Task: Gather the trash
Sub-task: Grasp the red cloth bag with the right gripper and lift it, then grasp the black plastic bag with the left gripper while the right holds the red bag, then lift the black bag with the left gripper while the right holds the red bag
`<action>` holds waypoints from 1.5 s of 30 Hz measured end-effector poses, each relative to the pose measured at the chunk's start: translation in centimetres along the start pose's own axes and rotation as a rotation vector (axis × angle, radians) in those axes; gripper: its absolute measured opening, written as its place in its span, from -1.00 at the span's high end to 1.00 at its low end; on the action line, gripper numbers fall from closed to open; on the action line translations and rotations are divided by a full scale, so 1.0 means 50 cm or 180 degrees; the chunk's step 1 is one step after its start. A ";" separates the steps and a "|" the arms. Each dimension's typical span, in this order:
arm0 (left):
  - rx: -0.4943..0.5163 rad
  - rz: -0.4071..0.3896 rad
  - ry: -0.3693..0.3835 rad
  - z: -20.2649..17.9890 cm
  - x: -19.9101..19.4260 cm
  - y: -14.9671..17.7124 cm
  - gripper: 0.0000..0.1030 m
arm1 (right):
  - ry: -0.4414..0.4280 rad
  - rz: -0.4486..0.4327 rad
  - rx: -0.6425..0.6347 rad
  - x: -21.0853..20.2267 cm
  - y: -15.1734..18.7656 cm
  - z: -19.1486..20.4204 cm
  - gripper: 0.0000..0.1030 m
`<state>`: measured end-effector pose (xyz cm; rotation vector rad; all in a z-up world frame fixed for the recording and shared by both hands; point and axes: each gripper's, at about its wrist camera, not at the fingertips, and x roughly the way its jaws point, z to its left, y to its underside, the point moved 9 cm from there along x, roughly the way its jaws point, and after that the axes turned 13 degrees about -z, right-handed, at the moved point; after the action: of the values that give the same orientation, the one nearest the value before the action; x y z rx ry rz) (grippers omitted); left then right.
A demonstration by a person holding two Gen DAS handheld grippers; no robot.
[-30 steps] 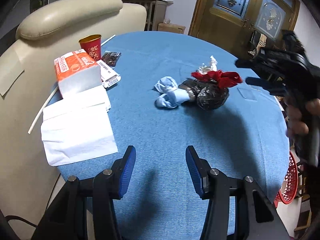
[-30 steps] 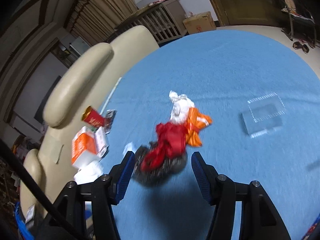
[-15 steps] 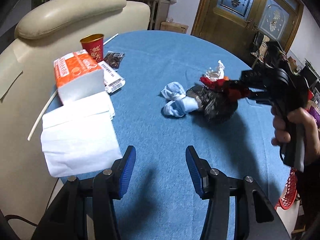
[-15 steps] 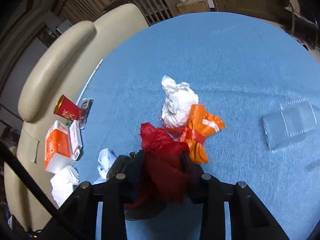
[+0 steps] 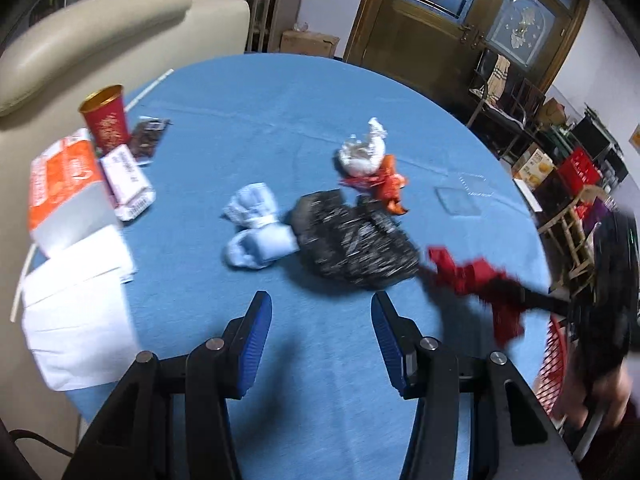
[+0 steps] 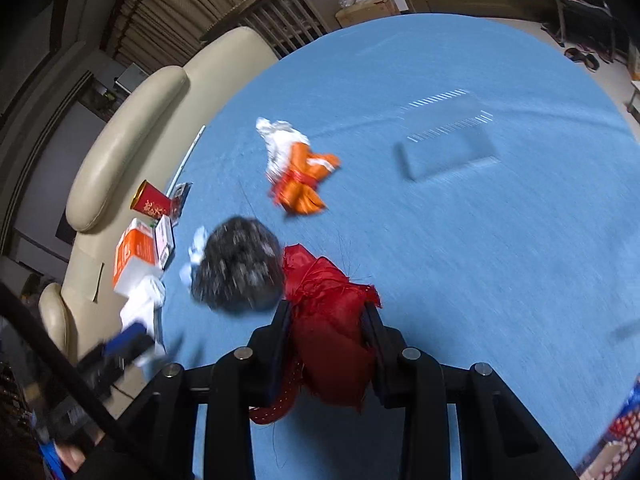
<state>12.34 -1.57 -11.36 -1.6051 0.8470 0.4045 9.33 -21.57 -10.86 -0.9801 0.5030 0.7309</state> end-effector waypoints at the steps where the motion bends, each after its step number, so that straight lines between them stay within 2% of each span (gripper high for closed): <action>1: -0.0029 0.0018 -0.0002 -0.013 0.011 -0.005 -0.02 | 0.0020 -0.0021 0.0004 -0.014 0.010 -0.012 0.30; 8: -0.0194 0.0155 -0.0043 -0.075 0.093 -0.033 -0.02 | -0.0010 -0.0076 0.0165 -0.075 0.059 -0.066 0.30; 13: -0.0358 0.0243 -0.0167 -0.092 0.152 -0.042 -0.02 | -0.0065 -0.0073 0.0214 -0.090 0.077 -0.075 0.30; 17: -0.0348 0.0257 -0.0322 -0.089 0.181 -0.039 -0.01 | -0.0098 -0.0063 0.0227 -0.087 0.083 -0.072 0.30; 20: -0.0271 0.0280 -0.0378 -0.084 0.184 -0.028 0.30 | -0.0112 -0.0059 0.0242 -0.088 0.087 -0.073 0.30; 26: -0.0264 0.0255 -0.0216 -0.077 0.159 -0.002 0.50 | -0.0138 -0.0096 0.0279 -0.093 0.085 -0.075 0.30; 27: -0.0256 0.0255 -0.0168 -0.079 0.150 0.005 0.65 | -0.0140 -0.0111 0.0275 -0.095 0.084 -0.074 0.30; 28: -0.0241 0.0261 -0.0132 -0.084 0.144 0.009 0.91 | -0.0143 -0.0131 0.0268 -0.098 0.082 -0.073 0.30; 39: -0.0012 0.0255 0.0156 -0.103 0.038 0.080 0.91 | -0.0122 -0.0296 0.0212 -0.134 0.066 -0.058 0.30; 45: 0.0077 0.0320 0.0263 -0.091 -0.016 0.106 0.91 | -0.0131 -0.0270 0.0251 -0.139 0.074 -0.060 0.30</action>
<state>7.12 -5.76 -13.51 -1.5698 0.9949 0.3996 1.80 -25.12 -9.67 -0.9056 0.4484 0.6492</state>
